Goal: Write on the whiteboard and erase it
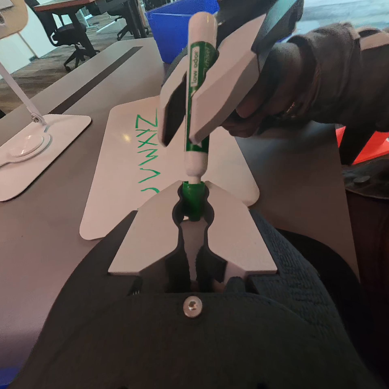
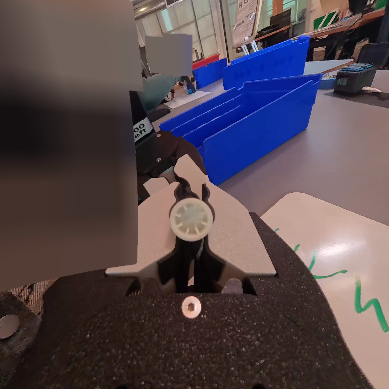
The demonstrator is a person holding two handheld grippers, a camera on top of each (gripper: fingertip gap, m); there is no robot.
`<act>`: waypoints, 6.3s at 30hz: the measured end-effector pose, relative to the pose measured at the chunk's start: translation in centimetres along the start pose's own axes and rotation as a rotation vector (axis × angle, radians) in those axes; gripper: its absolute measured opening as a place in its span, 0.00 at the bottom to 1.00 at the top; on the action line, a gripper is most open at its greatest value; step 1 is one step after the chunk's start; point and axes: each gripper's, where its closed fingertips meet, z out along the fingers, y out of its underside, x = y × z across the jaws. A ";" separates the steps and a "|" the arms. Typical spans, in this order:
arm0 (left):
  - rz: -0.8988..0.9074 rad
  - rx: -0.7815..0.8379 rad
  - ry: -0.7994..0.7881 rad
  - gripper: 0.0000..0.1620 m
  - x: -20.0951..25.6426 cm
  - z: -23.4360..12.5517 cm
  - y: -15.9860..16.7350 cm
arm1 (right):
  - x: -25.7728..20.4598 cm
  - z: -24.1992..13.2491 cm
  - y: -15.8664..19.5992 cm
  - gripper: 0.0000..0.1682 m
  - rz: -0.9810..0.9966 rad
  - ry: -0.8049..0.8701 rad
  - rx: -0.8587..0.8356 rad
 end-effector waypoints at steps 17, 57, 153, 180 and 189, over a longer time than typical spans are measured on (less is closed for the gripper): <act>0.095 -0.179 -0.046 0.06 0.2 1.1 2.8 | 0.9 2.1 3.9 0.11 -0.125 0.184 -0.145; 0.173 -0.032 -0.108 0.12 -0.2 0.9 0.6 | -0.3 0.5 1.8 0.12 -0.112 0.148 0.093; -0.142 -0.214 -0.025 0.15 -7.9 -12.2 -6.0 | -1.7 3.0 -5.3 0.47 -1.080 0.312 -0.192; -0.076 -0.331 -0.172 0.26 -6.7 -4.8 -2.6 | 3.9 -2.0 -0.4 0.30 -1.006 0.515 -0.658; -0.095 -0.356 -0.156 0.26 -5.7 -4.2 -1.3 | 4.9 -3.0 1.3 0.30 -0.910 0.509 -0.747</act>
